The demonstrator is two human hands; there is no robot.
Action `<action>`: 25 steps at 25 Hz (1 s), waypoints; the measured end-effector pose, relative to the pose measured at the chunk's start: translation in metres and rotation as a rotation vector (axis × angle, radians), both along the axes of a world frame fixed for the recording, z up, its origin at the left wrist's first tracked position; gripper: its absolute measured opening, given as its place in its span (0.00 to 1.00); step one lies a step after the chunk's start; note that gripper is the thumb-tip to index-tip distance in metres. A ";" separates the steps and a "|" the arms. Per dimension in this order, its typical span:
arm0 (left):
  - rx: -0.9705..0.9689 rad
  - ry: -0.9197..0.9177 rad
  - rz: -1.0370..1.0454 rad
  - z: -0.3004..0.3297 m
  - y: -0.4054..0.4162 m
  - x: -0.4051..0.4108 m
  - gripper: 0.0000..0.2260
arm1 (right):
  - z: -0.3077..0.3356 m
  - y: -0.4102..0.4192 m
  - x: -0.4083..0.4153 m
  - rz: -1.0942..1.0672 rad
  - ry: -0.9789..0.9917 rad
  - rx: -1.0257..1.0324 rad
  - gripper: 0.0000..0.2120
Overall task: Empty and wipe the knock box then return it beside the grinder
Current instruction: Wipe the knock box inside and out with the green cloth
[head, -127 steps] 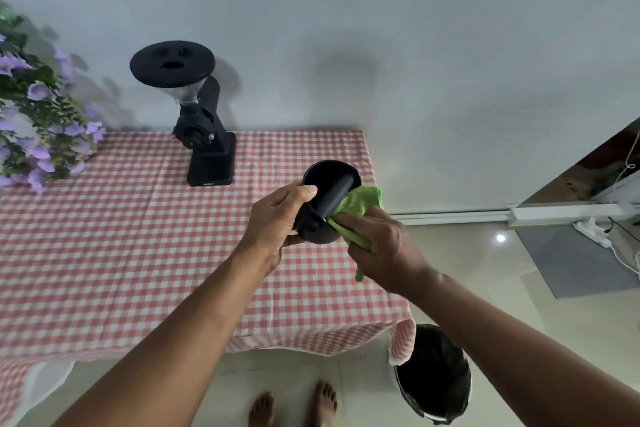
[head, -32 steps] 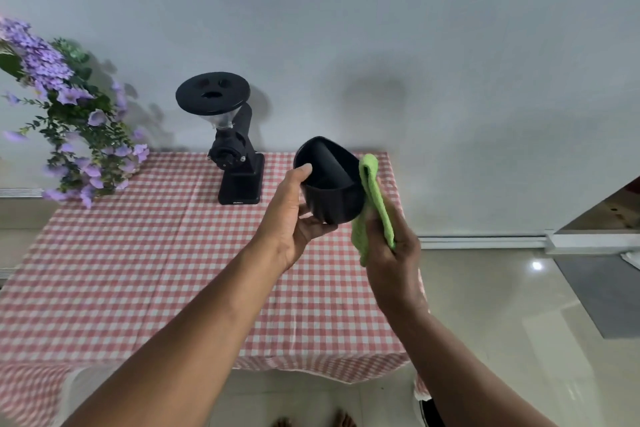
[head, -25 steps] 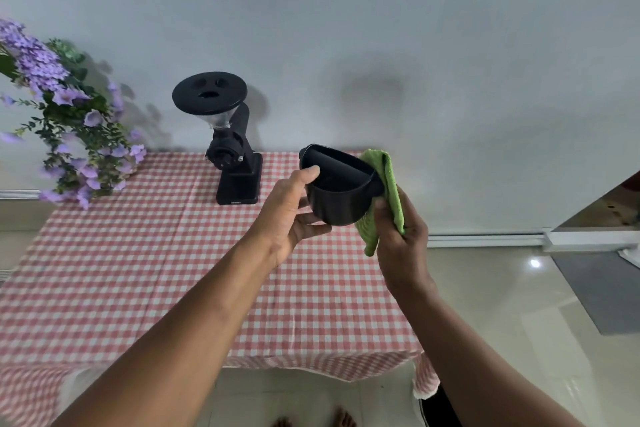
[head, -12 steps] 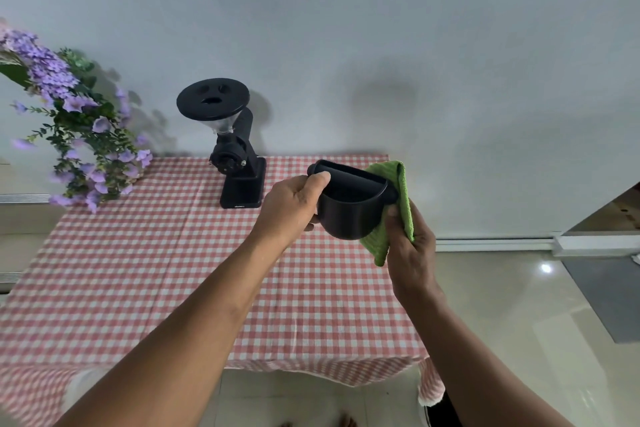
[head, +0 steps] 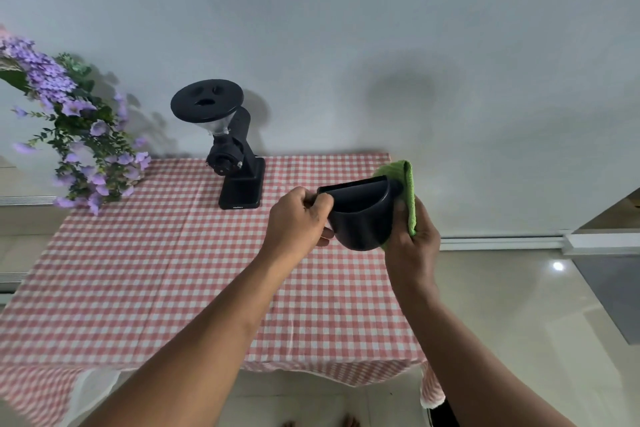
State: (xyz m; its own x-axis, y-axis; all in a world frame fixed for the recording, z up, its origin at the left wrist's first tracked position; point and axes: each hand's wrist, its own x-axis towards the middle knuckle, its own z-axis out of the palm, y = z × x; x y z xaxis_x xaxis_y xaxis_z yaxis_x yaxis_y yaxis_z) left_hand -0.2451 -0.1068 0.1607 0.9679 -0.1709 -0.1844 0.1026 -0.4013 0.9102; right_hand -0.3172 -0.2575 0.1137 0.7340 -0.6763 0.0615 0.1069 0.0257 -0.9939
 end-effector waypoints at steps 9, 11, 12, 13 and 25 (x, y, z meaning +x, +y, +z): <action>-0.038 -0.029 0.088 -0.020 -0.025 -0.014 0.08 | -0.011 0.020 -0.023 0.021 0.044 -0.093 0.16; -0.062 0.020 0.103 -0.024 -0.028 -0.015 0.06 | -0.010 0.005 -0.010 0.026 0.034 -0.086 0.17; -0.068 0.036 0.110 -0.026 -0.029 -0.014 0.06 | -0.012 -0.001 -0.004 0.024 0.029 -0.063 0.17; -0.078 0.048 0.118 -0.027 -0.028 -0.013 0.07 | -0.013 -0.003 -0.001 0.034 0.024 -0.043 0.17; -0.170 0.183 0.175 -0.032 -0.007 0.010 0.12 | -0.032 0.044 -0.016 0.132 -0.038 -0.377 0.23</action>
State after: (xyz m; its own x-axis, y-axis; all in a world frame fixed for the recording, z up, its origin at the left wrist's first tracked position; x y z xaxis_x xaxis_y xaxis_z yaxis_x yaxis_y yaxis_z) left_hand -0.2352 -0.1142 0.1286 0.9386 -0.0482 -0.3415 0.3252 -0.2062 0.9229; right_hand -0.3335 -0.2131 0.0819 0.8054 -0.5014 0.3161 0.1637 -0.3244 -0.9316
